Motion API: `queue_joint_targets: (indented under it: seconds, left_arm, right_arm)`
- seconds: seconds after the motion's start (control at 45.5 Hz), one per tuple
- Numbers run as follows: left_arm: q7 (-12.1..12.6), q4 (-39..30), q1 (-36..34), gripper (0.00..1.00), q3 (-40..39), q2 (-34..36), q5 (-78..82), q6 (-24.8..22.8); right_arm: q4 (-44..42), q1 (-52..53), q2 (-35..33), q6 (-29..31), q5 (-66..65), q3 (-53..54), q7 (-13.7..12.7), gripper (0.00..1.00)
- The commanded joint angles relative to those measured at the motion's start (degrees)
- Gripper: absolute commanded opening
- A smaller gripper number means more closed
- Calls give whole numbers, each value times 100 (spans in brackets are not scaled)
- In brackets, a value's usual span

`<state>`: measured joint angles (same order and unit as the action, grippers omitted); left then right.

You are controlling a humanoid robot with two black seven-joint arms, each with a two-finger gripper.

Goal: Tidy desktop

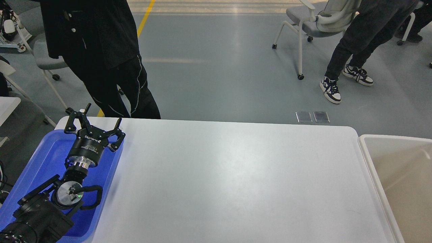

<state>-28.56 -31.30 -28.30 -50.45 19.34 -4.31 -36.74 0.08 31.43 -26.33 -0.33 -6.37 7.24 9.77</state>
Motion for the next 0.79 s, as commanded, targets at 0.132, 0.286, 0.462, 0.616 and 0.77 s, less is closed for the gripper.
queue_joint_targets:
  seconds: [0.132, 0.286, 0.462, 0.616, 0.77]
  left_arm:
    - [0, 2, 0, 100, -9, 0, 0, 0]
    - [0, -7, 0, 100, -9, 0, -9, 0]
    - [0, 2, 0, 100, -9, 0, -9, 0]
    - [0, 2, 0, 100, -9, 0, -9, 9]
    - [0, 1, 0, 100, -9, 0, -9, 9]
  right_arm:
    - [895, 109, -662, 24, 92, 1621, 69, 100]
    - [2451, -206, -1225, 24, 4, 3124, 78, 100]
    - [3480, -831, -1296, 112, -14, 4505, 341, 100]
    - [4657, -1305, -1331, 437, -40, 5102, 438, 100]
    - [5633, -1789, -1121, 622, -812, 5789, 543, 100]
